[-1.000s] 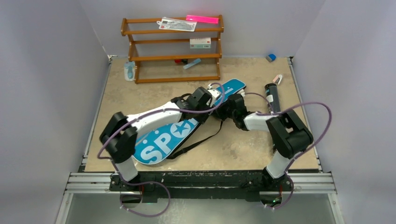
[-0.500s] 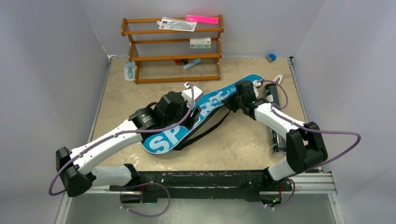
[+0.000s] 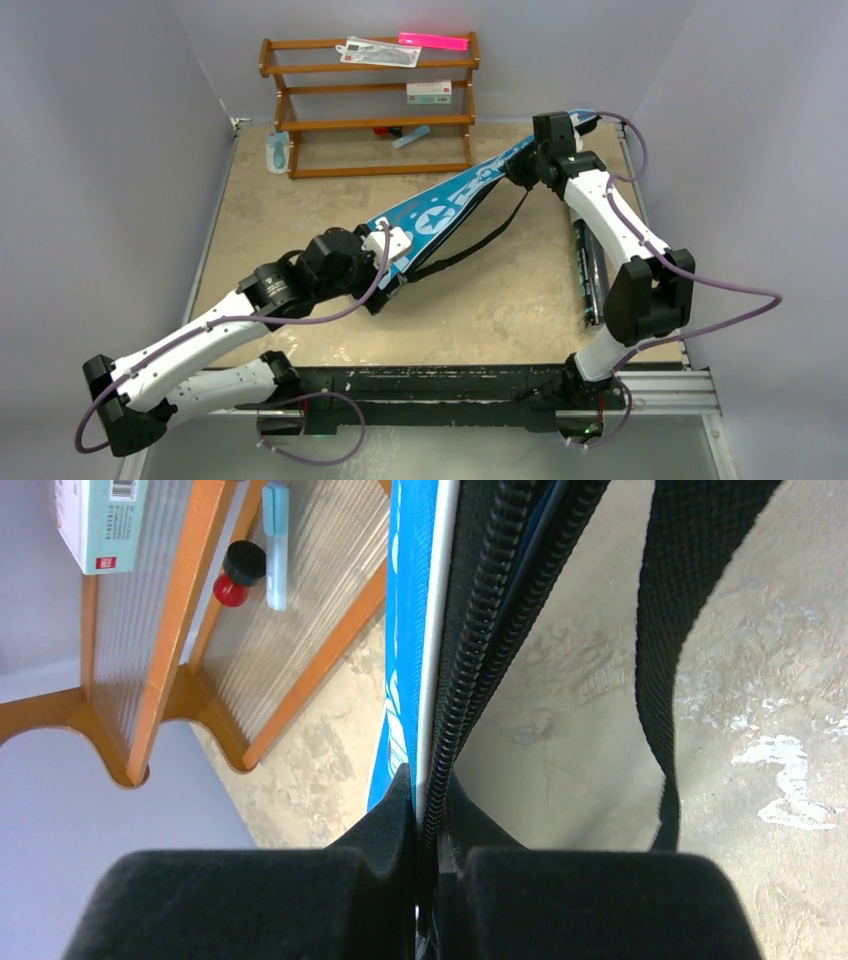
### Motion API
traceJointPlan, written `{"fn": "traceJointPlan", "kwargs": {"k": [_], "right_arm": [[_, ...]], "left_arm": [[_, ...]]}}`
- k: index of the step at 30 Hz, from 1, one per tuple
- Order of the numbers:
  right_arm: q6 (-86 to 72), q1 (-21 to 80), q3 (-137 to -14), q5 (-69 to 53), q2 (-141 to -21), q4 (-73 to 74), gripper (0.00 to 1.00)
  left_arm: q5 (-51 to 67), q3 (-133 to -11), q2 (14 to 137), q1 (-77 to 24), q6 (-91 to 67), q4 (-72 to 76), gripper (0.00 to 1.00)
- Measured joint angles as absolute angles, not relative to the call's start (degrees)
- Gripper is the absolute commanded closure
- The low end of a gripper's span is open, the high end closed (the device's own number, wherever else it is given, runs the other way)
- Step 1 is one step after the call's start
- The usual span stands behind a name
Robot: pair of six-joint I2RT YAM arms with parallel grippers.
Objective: Pack up the badminton gear
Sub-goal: Adjust the racket bag at the center of the board.
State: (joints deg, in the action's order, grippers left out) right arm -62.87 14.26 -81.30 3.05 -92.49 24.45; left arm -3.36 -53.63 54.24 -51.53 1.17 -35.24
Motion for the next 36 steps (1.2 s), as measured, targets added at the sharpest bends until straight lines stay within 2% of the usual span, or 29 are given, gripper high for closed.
{"fn": "traceJointPlan", "kwargs": {"k": [8,16,20,22,23,25,27,29,32,33,35,36], "right_arm": [[-62.48,14.24,-83.66,1.67,-95.88,27.18,1.00],[-62.48,13.45,-83.68,-0.62,-96.90,27.35,1.00],[-62.48,13.06,-83.68,-1.76,-96.90,27.09,1.00],[-62.48,12.93,-83.68,-2.55,-96.90,27.07,1.00],[-62.48,12.73,-83.68,-2.83,-96.90,27.07,1.00],[-62.48,12.64,-83.68,-3.36,-96.90,27.11,1.00],[-62.48,12.45,-83.68,-3.92,-96.92,27.11,1.00],[-62.43,12.40,-83.96,-4.10,-96.99,27.09,1.00],[-62.11,12.27,-85.03,-4.08,-97.14,26.96,1.00],[-62.00,12.03,-85.27,-4.12,-97.14,26.98,0.96],[-61.54,11.77,-85.84,-4.40,-97.25,27.11,0.56],[-61.25,11.70,-86.28,-4.64,-97.49,27.27,0.43]], "left_arm": [[-5.74,-48.27,52.25,-52.23,5.69,-34.44,0.17],[-9.54,-46.37,58.63,-52.34,8.43,-33.56,0.18],[-9.85,-46.37,62.72,-52.51,9.10,-33.21,0.22],[-9.91,-46.37,65.19,-52.56,9.23,-32.93,0.31],[-10.26,-46.37,66.35,-52.58,9.26,-32.80,0.42],[-11.25,-46.37,67.92,-52.58,9.13,-32.62,0.73],[-12.80,-46.39,68.84,-52.58,8.75,-32.42,0.94],[-15.09,-46.78,68.90,-52.77,8.69,-32.23,1.00],[-16.99,-48.07,68.75,-52.62,8.32,-32.49,1.00],[-17.17,-48.40,68.42,-52.56,8.10,-32.47,1.00],[-16.82,-48.56,67.22,-52.56,7.94,-32.36,1.00],[-16.25,-48.56,66.28,-52.53,7.81,-32.42,1.00]]}}
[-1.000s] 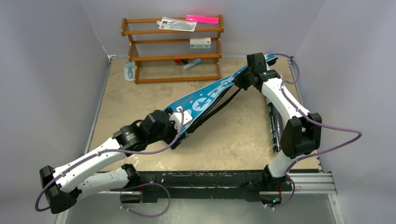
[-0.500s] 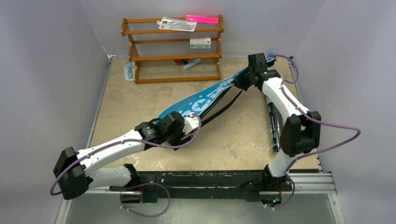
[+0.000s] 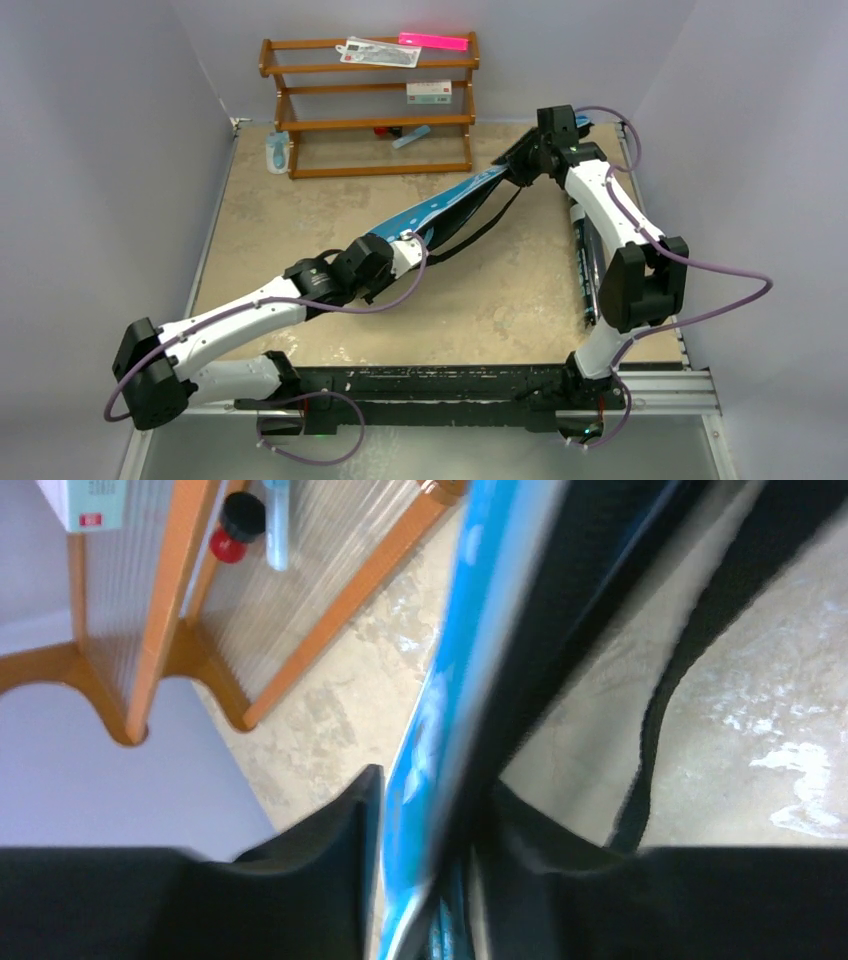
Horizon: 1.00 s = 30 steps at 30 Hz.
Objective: Pack up the badminton gear
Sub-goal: Adjust the racket bag at the center of the board.
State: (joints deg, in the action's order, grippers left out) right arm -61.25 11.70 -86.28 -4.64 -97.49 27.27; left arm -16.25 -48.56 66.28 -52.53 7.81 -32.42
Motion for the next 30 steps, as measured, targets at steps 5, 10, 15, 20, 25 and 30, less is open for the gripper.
{"fn": "traceJointPlan", "kwargs": {"k": [5,10,15,20,25,30], "right_arm": [[-57.34,11.70,-88.27,-6.70,-99.07,26.50,0.30],[-50.65,11.66,-85.95,-8.78,-96.23,21.32,0.29],[-40.36,11.70,-80.84,-15.14,-85.32,14.90,0.34],[-30.48,12.71,-74.26,-26.39,-73.30,8.60,0.47],[-24.05,23.11,-65.87,-31.29,-67.51,5.34,0.58],[-23.09,35.05,-50.22,-32.75,-61.73,-0.97,0.64]], "left_arm": [[-8.29,-49.78,61.28,-49.80,6.33,-33.17,1.00],[2.15,-53.23,59.96,-41.71,2.74,-33.47,1.00],[6.46,-54.59,61.04,-39.83,-1.58,-34.28,1.00],[10.17,-55.77,62.89,-38.13,-5.89,-34.63,1.00],[14.68,-56.60,63.11,-34.92,-10.13,-34.35,1.00],[19.46,-57.32,63.11,-32.29,-14.74,-33.63,1.00]]}}
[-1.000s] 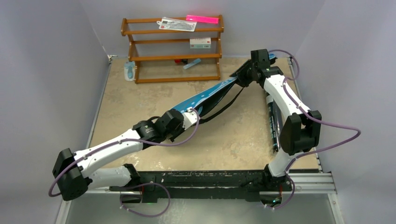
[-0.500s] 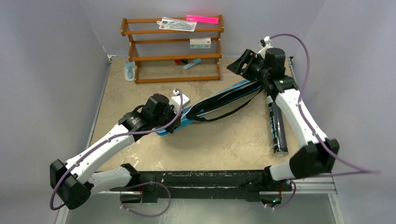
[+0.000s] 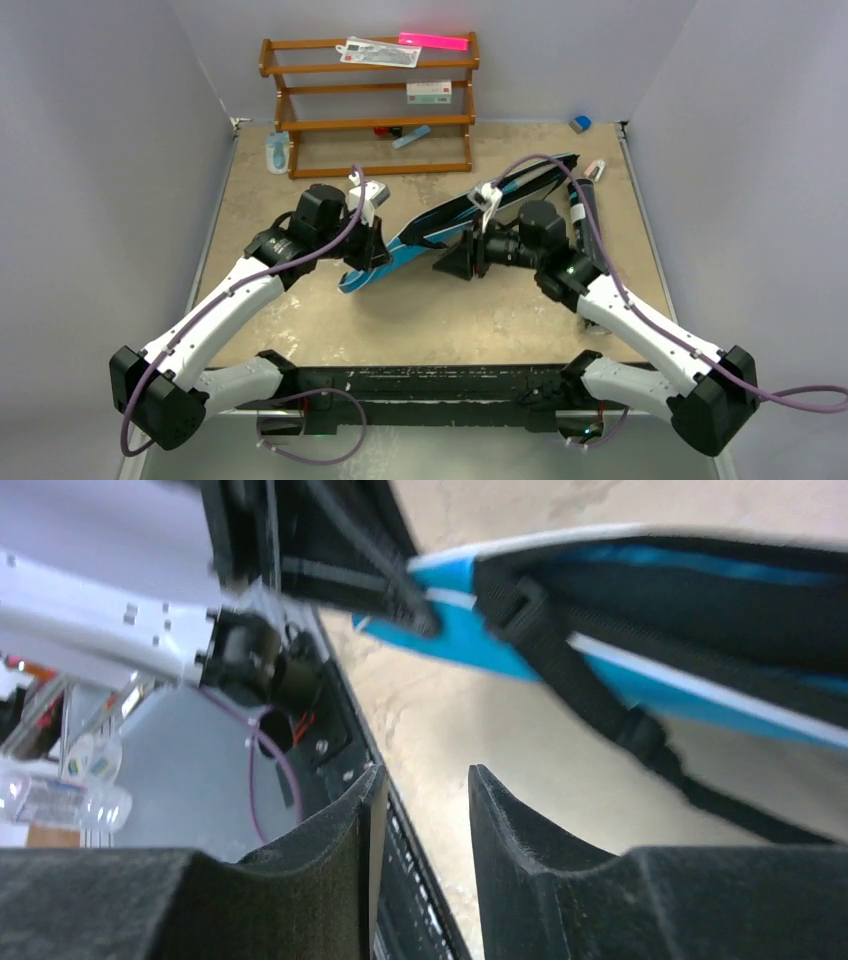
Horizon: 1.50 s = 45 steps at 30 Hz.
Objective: Pack up the badminton gear
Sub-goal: Adjust the racket bag at the center of the board, then zip the racket bag at the center of the board.
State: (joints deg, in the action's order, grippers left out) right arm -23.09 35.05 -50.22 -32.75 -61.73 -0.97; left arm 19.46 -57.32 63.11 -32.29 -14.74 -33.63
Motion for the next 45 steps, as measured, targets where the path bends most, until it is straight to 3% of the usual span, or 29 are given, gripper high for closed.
{"fn": "traceJointPlan", "kwargs": {"k": [12,24,36,45], "right_arm": [[-31.57,44.73,-32.60,-19.70,-55.64,-19.38,0.61],[-41.54,44.95,-32.95,-7.27,-59.92,-26.44,0.62],[-48.36,44.95,-36.12,-6.79,-64.36,-27.86,0.62],[-50.59,44.97,-36.45,-7.14,-65.73,-30.24,0.68]], "left_arm": [[28.36,-57.32,62.48,-29.67,-24.77,-28.58,1.00],[30.61,-57.28,62.46,-29.65,-24.25,-27.44,1.00],[31.55,-57.28,62.46,-29.65,-22.33,-27.40,1.00],[30.22,-57.28,62.46,-31.14,-19.77,-27.55,1.00]]}}
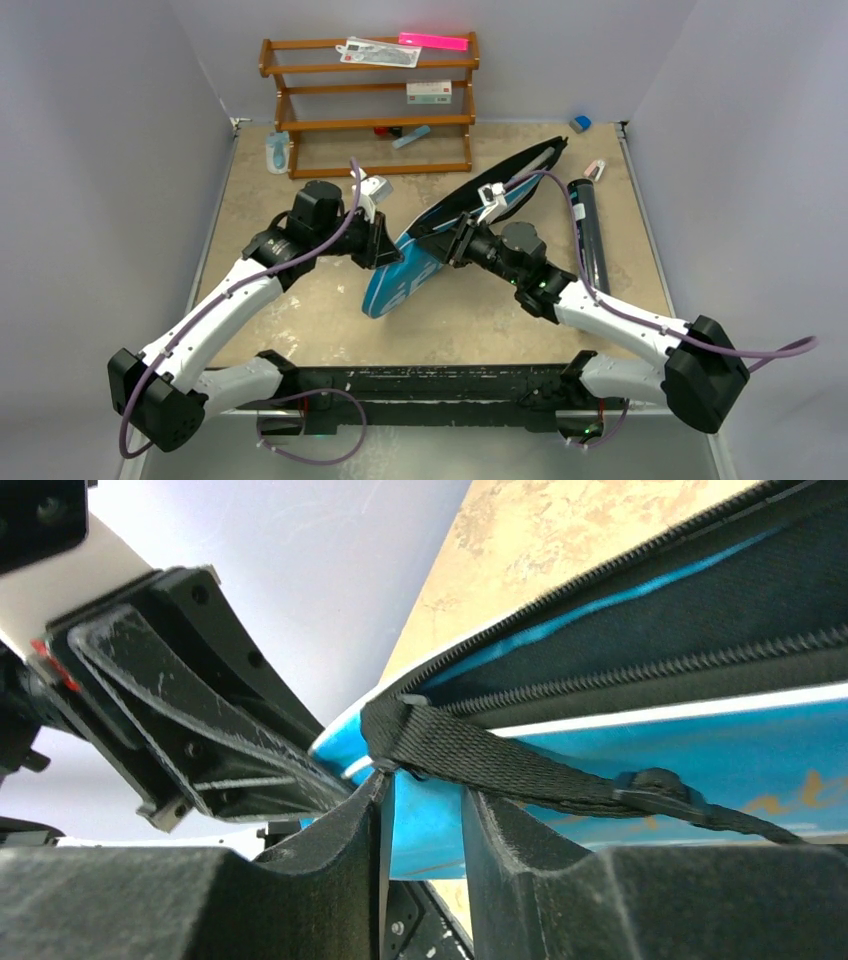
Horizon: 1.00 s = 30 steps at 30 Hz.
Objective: Pack up the badminton gear
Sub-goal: Zip the racket bag at the center of the board.
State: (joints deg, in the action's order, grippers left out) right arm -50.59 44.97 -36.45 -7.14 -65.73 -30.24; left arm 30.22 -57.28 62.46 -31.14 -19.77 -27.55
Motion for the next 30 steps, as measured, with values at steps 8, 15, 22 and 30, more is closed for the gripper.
{"fn": "traceJointPlan", "kwargs": {"k": [8,15,22,30], "right_arm": [[-51.46,44.95,-37.91,-7.22,-66.87,-30.13,0.86],[-51.94,44.97,-38.06,-7.46,-66.89,-29.87,1.00],[-49.32,45.12,-39.33,-5.37,-64.97,-25.39,1.00],[-40.25,45.30,-43.22,1.02,-61.43,-15.64,1.00]], "left_arm": [[26.50,-57.98,62.81,-35.22,-16.78,-28.21,1.00],[25.04,-58.39,63.02,-35.68,-16.38,-28.51,1.00],[23.33,-59.22,63.02,-36.16,-16.93,-29.54,1.00],[20.73,-61.30,62.83,-36.84,-16.71,-30.92,1.00]]}}
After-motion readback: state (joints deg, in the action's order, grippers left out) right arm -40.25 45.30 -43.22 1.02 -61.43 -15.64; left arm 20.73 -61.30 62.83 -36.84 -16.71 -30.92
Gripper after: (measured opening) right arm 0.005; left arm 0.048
